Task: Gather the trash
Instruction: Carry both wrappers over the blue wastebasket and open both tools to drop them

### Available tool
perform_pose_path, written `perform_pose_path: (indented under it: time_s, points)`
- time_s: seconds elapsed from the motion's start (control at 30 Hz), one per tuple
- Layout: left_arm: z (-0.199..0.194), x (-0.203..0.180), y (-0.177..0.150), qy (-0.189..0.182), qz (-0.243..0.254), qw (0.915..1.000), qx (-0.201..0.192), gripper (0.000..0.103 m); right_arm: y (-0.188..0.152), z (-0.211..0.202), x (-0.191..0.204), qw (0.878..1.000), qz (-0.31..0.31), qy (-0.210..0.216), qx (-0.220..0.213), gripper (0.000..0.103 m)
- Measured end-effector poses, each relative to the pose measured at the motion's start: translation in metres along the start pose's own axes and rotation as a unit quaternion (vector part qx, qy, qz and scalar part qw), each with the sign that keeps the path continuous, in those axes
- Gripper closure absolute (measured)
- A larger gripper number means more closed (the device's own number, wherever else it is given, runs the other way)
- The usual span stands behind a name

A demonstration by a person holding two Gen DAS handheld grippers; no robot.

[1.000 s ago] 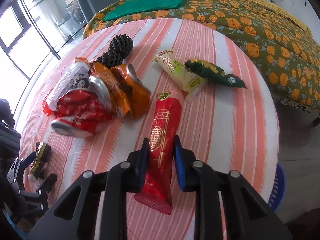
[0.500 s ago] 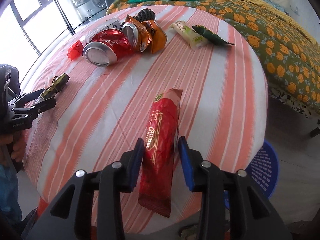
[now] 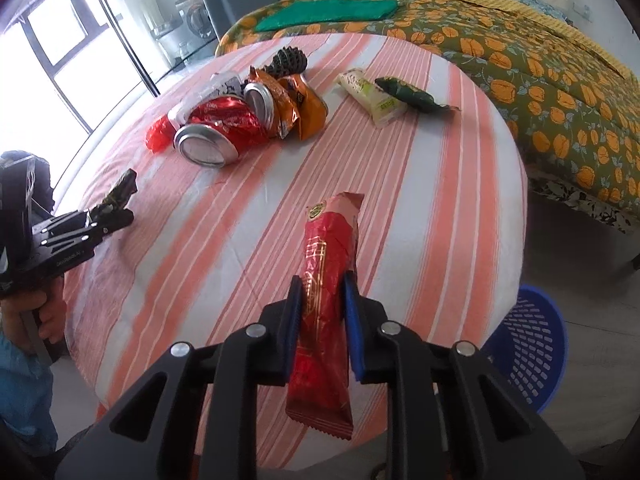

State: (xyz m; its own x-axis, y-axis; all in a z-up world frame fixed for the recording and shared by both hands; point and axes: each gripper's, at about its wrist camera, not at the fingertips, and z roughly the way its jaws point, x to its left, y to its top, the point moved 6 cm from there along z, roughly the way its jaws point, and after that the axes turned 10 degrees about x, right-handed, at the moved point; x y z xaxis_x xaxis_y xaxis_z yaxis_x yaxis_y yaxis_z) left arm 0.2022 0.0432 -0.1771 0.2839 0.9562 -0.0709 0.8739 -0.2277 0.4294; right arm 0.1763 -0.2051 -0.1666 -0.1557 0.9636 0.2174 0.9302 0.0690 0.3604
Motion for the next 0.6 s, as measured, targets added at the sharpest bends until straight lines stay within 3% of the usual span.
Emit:
perform_pose_path:
  time_s: [0.27,0.43,0.6]
  points:
    - [-0.032,-0.085,0.005,-0.068,0.047,0.9962,-0.028,0.068,-0.010,-0.041,-0.041,0.997,0.041,0.031,-0.055,0.083]
    - [-0.037,-0.173,0.010,-0.125,0.095,0.9873,-0.024,0.068,-0.035,-0.059,-0.110,0.995,0.080,-0.017,-0.064,0.083]
    - [-0.023,-0.268,0.007,-0.174,0.145,0.9740,0.005,0.067,-0.065,-0.061,-0.181,0.989,0.121,-0.069,-0.052,0.083]
